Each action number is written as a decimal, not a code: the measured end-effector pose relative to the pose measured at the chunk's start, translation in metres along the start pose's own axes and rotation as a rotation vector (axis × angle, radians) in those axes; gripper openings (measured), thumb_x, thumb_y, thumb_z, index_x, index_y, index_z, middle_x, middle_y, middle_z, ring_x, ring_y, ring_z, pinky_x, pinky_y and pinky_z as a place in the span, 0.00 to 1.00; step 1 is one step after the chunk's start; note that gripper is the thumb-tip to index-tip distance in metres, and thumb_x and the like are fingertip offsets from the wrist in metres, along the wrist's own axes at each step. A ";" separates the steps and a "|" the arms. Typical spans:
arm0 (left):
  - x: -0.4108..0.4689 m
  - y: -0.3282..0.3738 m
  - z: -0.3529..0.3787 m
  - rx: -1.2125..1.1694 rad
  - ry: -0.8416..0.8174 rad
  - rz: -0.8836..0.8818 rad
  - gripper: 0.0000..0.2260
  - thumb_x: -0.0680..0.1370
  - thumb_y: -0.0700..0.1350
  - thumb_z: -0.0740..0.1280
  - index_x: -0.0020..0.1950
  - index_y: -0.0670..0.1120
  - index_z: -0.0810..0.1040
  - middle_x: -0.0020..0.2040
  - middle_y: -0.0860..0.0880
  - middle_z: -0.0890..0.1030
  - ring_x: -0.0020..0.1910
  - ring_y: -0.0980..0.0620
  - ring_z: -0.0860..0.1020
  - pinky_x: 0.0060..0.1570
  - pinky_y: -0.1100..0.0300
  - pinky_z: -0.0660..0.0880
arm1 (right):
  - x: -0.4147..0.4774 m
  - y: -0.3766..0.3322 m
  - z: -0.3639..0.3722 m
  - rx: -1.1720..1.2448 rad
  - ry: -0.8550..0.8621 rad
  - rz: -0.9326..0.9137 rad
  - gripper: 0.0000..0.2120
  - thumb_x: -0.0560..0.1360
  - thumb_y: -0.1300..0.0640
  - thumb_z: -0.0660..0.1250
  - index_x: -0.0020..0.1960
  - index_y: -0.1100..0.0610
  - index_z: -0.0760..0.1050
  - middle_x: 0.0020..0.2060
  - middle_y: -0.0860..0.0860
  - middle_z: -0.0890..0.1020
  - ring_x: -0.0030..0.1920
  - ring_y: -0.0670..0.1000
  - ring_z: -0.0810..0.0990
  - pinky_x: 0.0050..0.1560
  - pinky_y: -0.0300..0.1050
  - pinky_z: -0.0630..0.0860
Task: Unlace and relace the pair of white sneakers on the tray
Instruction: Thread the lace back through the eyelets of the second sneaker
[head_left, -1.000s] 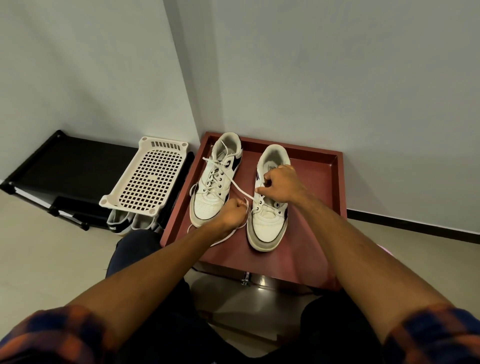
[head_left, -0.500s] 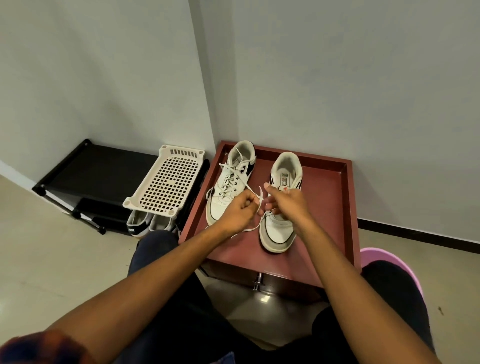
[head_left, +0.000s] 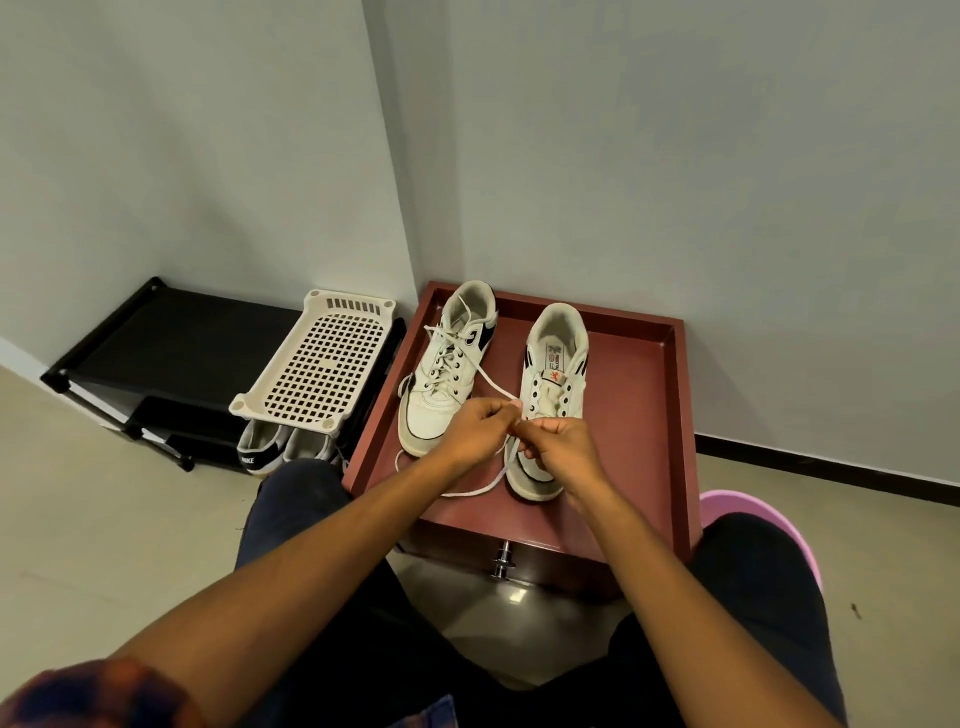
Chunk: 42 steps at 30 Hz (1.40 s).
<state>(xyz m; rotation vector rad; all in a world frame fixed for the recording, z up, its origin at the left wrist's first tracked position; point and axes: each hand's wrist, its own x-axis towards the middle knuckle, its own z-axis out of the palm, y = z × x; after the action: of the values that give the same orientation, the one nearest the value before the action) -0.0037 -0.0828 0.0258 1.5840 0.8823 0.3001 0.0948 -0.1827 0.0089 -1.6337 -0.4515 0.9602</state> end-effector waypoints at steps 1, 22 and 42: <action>0.001 0.001 0.005 -0.037 -0.003 -0.023 0.11 0.81 0.45 0.64 0.44 0.41 0.83 0.36 0.46 0.81 0.36 0.56 0.76 0.43 0.63 0.73 | 0.000 0.003 0.001 -0.021 -0.002 0.000 0.15 0.77 0.59 0.74 0.31 0.58 0.81 0.25 0.50 0.78 0.26 0.43 0.71 0.32 0.35 0.68; 0.034 0.003 0.024 0.592 0.043 0.288 0.09 0.78 0.42 0.68 0.55 0.44 0.85 0.52 0.48 0.86 0.52 0.52 0.82 0.52 0.63 0.74 | 0.039 -0.006 -0.046 -0.722 0.447 -0.003 0.25 0.71 0.37 0.74 0.31 0.57 0.78 0.25 0.49 0.78 0.28 0.49 0.76 0.28 0.39 0.59; 0.053 0.009 0.051 0.859 -0.043 0.385 0.10 0.79 0.43 0.64 0.53 0.48 0.85 0.52 0.48 0.83 0.52 0.45 0.80 0.48 0.53 0.76 | 0.054 0.003 -0.064 -0.424 0.298 0.062 0.24 0.63 0.40 0.64 0.33 0.63 0.80 0.29 0.58 0.83 0.35 0.63 0.83 0.39 0.58 0.82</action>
<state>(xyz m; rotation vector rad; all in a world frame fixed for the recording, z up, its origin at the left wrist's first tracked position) 0.0676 -0.0839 0.0076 2.5572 0.6958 0.1536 0.1762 -0.1846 -0.0100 -2.1468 -0.4189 0.6750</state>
